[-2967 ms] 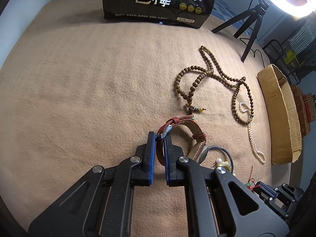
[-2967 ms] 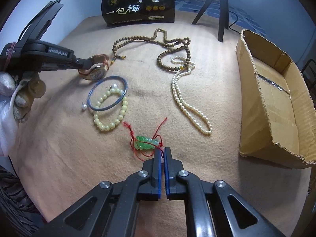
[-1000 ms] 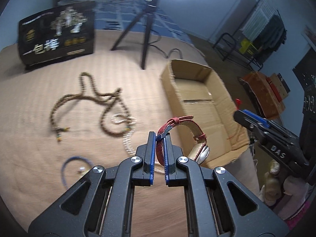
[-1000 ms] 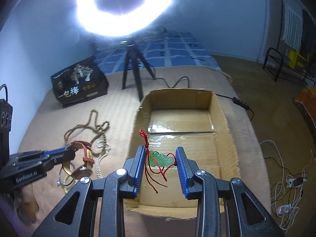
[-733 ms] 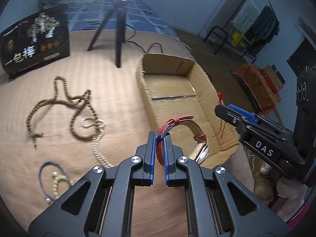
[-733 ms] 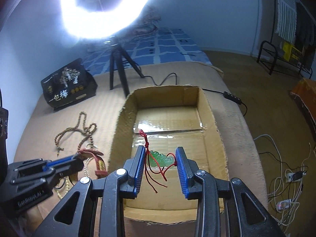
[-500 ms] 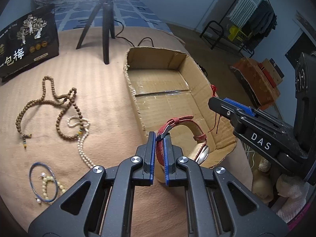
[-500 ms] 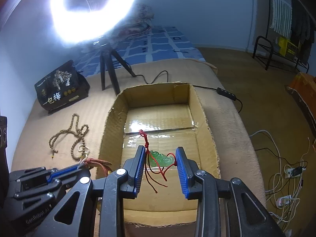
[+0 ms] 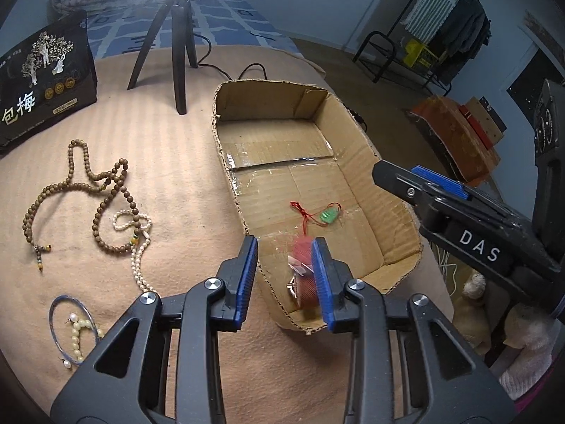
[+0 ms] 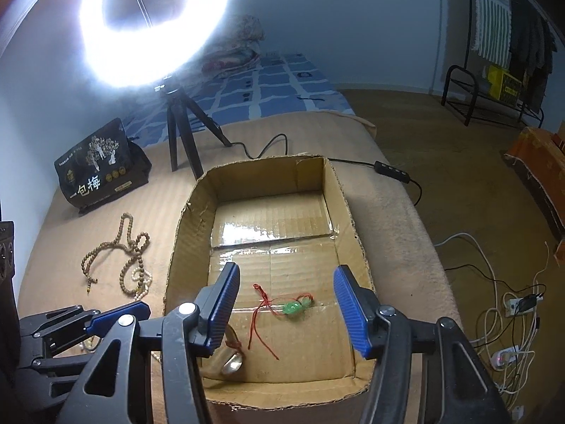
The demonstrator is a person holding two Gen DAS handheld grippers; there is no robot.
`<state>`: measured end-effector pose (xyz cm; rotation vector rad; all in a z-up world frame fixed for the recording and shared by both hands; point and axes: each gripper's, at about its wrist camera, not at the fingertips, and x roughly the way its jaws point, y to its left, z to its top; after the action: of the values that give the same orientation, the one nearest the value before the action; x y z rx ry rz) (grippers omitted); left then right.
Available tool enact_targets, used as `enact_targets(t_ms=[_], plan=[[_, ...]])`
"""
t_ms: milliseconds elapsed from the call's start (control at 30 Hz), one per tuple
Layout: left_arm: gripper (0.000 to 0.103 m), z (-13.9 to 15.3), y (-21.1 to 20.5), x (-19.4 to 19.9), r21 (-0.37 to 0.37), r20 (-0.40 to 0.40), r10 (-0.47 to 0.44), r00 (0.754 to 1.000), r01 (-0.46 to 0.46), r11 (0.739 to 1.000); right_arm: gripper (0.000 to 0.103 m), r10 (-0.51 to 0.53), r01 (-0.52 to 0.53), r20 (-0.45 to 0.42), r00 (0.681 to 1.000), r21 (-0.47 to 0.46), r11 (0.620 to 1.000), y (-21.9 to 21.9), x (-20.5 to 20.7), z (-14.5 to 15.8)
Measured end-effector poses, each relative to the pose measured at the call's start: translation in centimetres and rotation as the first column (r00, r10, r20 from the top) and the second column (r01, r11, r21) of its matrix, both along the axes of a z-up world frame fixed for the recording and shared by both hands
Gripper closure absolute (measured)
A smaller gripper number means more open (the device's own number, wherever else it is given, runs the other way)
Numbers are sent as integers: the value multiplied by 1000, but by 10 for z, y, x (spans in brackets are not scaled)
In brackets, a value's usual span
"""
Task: Organize jewelry
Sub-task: 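Open both tools to drop the watch and pendant into the box, then move both tools back to the blue bangle and jade bead bracelet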
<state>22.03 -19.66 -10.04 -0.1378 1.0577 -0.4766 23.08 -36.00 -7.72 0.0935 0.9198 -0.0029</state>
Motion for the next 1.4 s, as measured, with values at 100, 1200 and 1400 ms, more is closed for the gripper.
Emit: enact_targets(t_ms=[100,1200,1400], plan=[[72,1,3,-2,11,11,2,1000,-2,1000,45,0,0,2,1000,0,1000,0,0,0],[64,17,157,-21,114,41,141,989,-145,983,36,179,-181,48,983,32,983,75,-19,19],[65,3,198,-23,128,4,202,979,-201,971,36,260,-260,13,966,51,964,106,-23,10]])
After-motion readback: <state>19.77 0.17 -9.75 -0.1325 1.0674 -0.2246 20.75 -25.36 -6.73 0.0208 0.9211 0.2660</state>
